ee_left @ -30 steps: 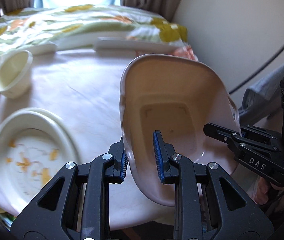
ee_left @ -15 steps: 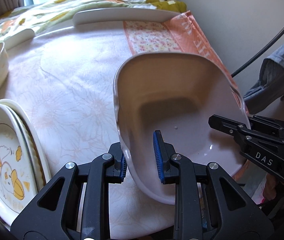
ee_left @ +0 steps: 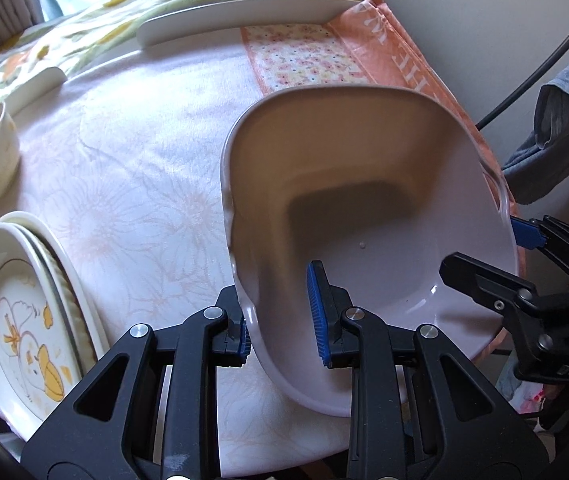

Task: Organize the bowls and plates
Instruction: 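Open both tools and pull them back from the pink dish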

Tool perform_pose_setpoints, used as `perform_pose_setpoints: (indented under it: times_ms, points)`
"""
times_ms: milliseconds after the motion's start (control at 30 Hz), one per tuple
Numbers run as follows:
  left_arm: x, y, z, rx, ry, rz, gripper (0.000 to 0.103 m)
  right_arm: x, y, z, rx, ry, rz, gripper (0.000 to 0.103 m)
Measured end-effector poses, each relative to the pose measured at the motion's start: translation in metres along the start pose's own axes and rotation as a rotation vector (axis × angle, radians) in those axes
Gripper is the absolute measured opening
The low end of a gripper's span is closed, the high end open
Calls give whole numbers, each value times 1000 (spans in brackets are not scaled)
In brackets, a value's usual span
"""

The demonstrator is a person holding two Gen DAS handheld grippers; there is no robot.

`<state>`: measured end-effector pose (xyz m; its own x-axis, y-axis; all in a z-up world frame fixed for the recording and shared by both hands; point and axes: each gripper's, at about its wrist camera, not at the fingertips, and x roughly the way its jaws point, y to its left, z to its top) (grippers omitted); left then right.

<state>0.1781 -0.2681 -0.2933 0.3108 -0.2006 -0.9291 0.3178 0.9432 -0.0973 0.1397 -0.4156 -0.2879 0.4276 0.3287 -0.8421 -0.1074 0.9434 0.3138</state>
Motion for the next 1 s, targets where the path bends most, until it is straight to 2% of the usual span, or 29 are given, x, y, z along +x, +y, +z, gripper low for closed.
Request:
perform_pose_setpoints:
  times_ms: [33,67,100,133,167,200,267,400,533,667,733,900,1000]
  points:
    - [-1,-1,0,2,-1,-2,24,-2,0,0,0,-2,5,74]
    - [-1,-1,0,3,-1,-10,27,-3,0,0,-4,-5,6,80]
    - [-1,-2,0,2,-2,-16,44,-5,1,-1,-10,-12,6,87]
    - [-2,-3,0,-1,-7,-23,79,-7,2,-2,-17,-18,8,89]
    - [-4,-3,0,-4,-18,-28,93,-9,4,-3,-25,-24,14,91]
    - [-8,-2,-1,-15,-42,-27,99,-10,5,-4,-34,-28,11,94]
    - [-12,0,-1,-31,-50,-47,99,-14,5,-8,-43,-38,-2,102]
    - [-17,4,-2,-49,-47,-48,99,-18,8,-13,-61,-37,0,102]
    - [-38,6,-1,-54,-78,-41,99,-24,20,-17,-127,-39,-6,102]
    - [-75,11,1,-70,-130,-60,99,-45,41,-15,-217,-123,-19,102]
    - [-105,18,1,-87,-187,-58,99,-59,50,-10,-243,-161,-2,102]
    - [-174,49,-1,-140,-323,6,99,-102,82,17,-305,-287,28,102]
    - [-206,76,-7,-187,-375,49,99,-129,109,41,-333,-404,64,102]
